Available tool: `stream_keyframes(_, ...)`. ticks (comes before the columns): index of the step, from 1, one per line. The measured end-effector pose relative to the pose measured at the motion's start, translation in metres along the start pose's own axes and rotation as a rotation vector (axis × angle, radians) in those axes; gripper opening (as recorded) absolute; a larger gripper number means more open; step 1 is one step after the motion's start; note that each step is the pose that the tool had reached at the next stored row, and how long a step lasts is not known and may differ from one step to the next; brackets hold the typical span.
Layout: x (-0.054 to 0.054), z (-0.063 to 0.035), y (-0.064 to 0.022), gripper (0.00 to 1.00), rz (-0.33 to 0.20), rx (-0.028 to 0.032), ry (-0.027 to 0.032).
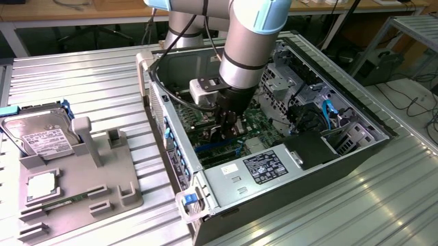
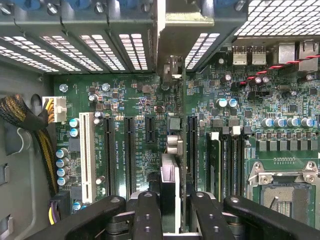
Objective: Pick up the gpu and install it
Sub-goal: 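Insert the gpu into the slot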
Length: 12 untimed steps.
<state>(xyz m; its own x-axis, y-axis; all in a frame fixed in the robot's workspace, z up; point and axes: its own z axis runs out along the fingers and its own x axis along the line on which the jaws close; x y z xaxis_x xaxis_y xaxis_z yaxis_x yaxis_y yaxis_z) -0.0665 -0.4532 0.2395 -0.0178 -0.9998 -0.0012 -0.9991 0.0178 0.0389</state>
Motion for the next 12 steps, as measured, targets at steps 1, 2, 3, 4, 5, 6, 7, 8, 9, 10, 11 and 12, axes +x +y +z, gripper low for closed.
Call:
stream_keyframes(1,0.0000,-0.0001,0.0000,0.27,0.000,-0.0002,0.0001)
stream_keyframes(2,0.0000,-0.0001,0.0000,0.27,0.000,-0.0003,0.0002)
stream_keyframes(3,0.0000,0.0000,0.0000,0.27,0.000,-0.0004,0.0001)
stream_keyframes(4,0.0001,-0.0001,-0.0001,0.27,0.000,-0.0005,-0.0002)
stream_keyframes(5,0.0005,0.0000,-0.0002,0.27,0.000,-0.0006,-0.0014)
stream_keyframes(6,0.0011,0.0000,-0.0002,0.27,0.000,-0.0007,-0.0026)
stream_keyframes(7,0.0016,0.0000,-0.0001,0.27,0.000,-0.0009,-0.0035)
stream_keyframes(8,0.0022,0.0000,-0.0001,0.27,0.000,-0.0010,-0.0039)
stream_keyframes(9,0.0032,0.0000,-0.0001,0.27,0.000,-0.0011,-0.0041)
stream_keyframes(10,0.0044,0.0000,-0.0001,0.27,0.000,-0.0012,-0.0042)
stream_keyframes(11,0.0050,0.0000,-0.0001,0.27,0.000,-0.0013,-0.0042)
stream_keyframes(12,0.0050,0.0000,-0.0001,0.27,0.000,-0.0013,-0.0042)
